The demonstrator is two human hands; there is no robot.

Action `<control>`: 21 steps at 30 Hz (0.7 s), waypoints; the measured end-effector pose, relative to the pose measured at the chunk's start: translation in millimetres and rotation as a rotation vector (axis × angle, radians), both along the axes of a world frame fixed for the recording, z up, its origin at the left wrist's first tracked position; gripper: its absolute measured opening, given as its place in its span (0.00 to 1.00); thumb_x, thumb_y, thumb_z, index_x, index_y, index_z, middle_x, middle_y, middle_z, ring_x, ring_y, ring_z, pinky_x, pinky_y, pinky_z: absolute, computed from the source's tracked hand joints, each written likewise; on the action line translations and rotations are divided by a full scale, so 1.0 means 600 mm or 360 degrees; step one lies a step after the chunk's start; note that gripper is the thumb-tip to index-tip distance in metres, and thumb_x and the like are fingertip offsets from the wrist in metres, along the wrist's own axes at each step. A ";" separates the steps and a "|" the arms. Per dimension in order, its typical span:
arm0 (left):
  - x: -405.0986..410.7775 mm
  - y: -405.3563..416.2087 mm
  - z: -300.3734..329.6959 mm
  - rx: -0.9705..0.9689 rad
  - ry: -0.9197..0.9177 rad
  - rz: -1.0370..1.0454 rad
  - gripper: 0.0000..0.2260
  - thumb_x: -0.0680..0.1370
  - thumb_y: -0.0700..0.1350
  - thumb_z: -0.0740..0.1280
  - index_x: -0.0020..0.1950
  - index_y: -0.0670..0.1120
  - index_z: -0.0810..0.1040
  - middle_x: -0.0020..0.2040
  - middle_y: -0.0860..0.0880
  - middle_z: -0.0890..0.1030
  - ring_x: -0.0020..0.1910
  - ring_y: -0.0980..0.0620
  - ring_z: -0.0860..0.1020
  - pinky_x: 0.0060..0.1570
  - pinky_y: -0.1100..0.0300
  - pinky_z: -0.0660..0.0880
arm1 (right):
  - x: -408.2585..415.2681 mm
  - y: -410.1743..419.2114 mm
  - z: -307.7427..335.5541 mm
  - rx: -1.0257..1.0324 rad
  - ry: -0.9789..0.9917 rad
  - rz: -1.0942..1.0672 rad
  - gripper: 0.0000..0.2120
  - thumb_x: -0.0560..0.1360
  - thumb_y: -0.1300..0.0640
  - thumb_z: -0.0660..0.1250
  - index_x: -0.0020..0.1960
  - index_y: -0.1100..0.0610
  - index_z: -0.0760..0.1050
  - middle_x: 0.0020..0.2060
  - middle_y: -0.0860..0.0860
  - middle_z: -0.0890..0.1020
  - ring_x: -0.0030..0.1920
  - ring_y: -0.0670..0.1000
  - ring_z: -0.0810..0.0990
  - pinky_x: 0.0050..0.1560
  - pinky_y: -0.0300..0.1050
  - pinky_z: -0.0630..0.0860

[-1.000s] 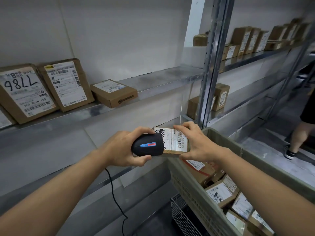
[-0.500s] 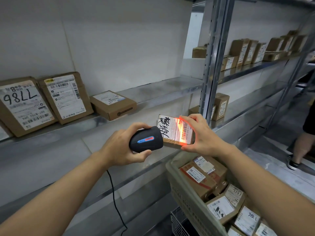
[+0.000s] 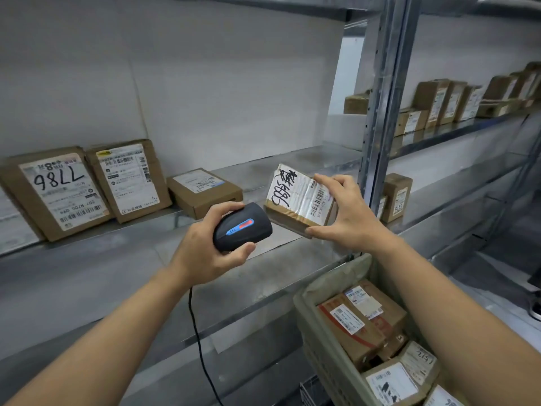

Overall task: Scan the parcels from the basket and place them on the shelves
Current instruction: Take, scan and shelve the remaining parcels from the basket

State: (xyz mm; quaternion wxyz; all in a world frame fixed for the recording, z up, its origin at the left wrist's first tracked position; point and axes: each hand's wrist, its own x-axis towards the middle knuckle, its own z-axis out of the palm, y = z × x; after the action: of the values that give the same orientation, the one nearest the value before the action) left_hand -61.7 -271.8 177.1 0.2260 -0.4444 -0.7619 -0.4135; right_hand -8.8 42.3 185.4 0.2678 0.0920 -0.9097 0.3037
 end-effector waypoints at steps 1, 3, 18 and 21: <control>0.000 -0.001 0.003 0.0030 -0.0006 0.0018 0.30 0.70 0.58 0.75 0.70 0.52 0.72 0.60 0.71 0.77 0.54 0.65 0.81 0.51 0.72 0.76 | -0.004 -0.001 0.004 -0.0019 0.0008 0.0005 0.51 0.65 0.47 0.83 0.80 0.49 0.59 0.65 0.47 0.63 0.68 0.48 0.63 0.72 0.41 0.61; 0.001 -0.003 0.010 0.0094 -0.0024 0.0045 0.30 0.70 0.57 0.75 0.69 0.52 0.72 0.61 0.72 0.76 0.54 0.65 0.80 0.51 0.73 0.74 | -0.012 -0.003 0.012 -0.0037 0.0029 0.0004 0.51 0.65 0.47 0.83 0.80 0.49 0.59 0.66 0.47 0.64 0.67 0.47 0.62 0.72 0.42 0.61; 0.023 -0.029 0.008 0.0319 -0.0244 0.0279 0.27 0.69 0.58 0.74 0.66 0.58 0.72 0.57 0.69 0.79 0.53 0.61 0.82 0.48 0.71 0.76 | -0.113 -0.072 0.048 -0.0538 0.0313 -0.0150 0.50 0.62 0.48 0.85 0.77 0.55 0.64 0.65 0.52 0.65 0.67 0.52 0.68 0.72 0.42 0.65; 0.023 -0.036 0.008 0.0344 -0.0273 0.0310 0.27 0.69 0.59 0.74 0.66 0.59 0.72 0.57 0.67 0.79 0.55 0.60 0.81 0.49 0.71 0.76 | -0.145 -0.093 0.048 -0.0671 0.0323 -0.0167 0.49 0.63 0.48 0.84 0.77 0.55 0.64 0.64 0.51 0.64 0.69 0.54 0.67 0.73 0.43 0.63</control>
State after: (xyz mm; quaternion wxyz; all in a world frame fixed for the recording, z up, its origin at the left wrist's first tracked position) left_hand -48.1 -293.5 182.0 0.2458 -0.3046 -0.7689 -0.5056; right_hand -95.6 -13.6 214.1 0.3866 0.0166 -0.7981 0.4618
